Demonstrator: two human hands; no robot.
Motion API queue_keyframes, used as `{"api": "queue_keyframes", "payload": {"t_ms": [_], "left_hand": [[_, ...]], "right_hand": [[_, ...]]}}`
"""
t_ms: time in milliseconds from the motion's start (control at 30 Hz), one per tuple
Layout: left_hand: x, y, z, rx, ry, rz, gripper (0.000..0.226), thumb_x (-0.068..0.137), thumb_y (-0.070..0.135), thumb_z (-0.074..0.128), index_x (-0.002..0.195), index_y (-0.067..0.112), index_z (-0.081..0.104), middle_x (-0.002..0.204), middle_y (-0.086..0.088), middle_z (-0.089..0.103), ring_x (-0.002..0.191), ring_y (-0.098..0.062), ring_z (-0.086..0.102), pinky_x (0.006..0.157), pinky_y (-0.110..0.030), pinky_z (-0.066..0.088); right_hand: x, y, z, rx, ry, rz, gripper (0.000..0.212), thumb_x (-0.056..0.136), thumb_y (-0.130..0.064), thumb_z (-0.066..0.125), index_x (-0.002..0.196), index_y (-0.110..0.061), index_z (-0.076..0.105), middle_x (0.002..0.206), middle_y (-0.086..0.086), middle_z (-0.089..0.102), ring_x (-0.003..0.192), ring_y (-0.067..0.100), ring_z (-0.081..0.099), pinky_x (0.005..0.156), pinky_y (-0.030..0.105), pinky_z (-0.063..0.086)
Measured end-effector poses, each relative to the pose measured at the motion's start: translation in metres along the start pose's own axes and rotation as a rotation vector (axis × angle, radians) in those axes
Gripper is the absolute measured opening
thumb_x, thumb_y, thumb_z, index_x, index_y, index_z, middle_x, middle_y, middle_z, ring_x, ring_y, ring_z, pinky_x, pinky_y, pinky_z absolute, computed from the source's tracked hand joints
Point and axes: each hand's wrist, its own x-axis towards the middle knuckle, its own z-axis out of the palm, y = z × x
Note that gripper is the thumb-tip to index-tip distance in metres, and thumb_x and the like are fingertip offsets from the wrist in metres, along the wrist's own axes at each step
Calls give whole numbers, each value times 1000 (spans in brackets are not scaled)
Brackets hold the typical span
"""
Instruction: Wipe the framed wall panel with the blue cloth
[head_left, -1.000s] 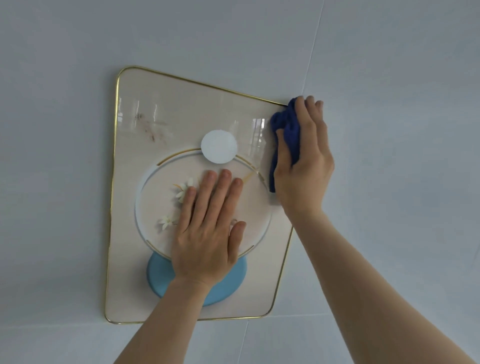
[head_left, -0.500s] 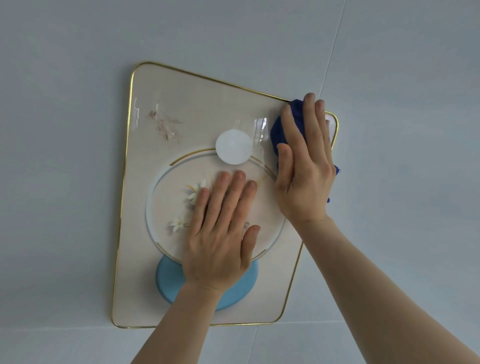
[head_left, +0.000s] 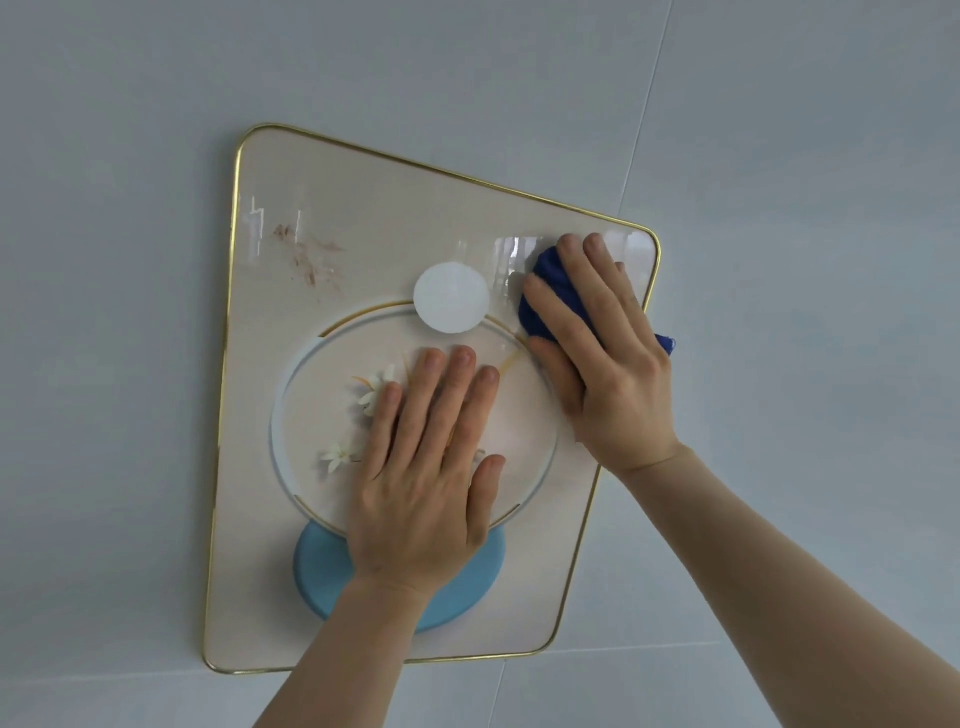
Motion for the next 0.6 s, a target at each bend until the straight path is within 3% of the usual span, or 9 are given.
{"api": "queue_keyframes", "payload": {"t_ms": [67,167,267,600], "left_hand": [[0,-1,0,2,-5,3,62,104,38,27,161,15,25,170,-5,22,160,-24,15,131,-46,12],[-1,-1,0,22,-16,4,62,105,38,27,162,16,22,171,-4,20,160,-24,14,131,-46,11],[-1,0,1,26,-11,-3,61,105,38,25,162,16,21,171,-4,20,160,-24,14,131,-46,11],[-1,1,-4,-17,-28,-17,62,104,37,29,162,15,24,171,-4,22,160,-25,15,130,-48,14]], "right_hand": [[1,4,1,-3,42,44,32,106,-13,62,136,-4,66,152,26,53,148,45,45,121,60,42],[4,-10,10,7,234,350,31,107,-11,56,135,-4,67,154,26,51,150,44,41,127,51,36],[9,-26,19,4,321,540,32,106,-6,54,135,-4,66,156,25,51,152,45,38,127,56,33],[-8,-13,-1,5,144,289,31,106,-9,60,135,-2,67,151,17,55,149,42,44,128,52,34]]}}
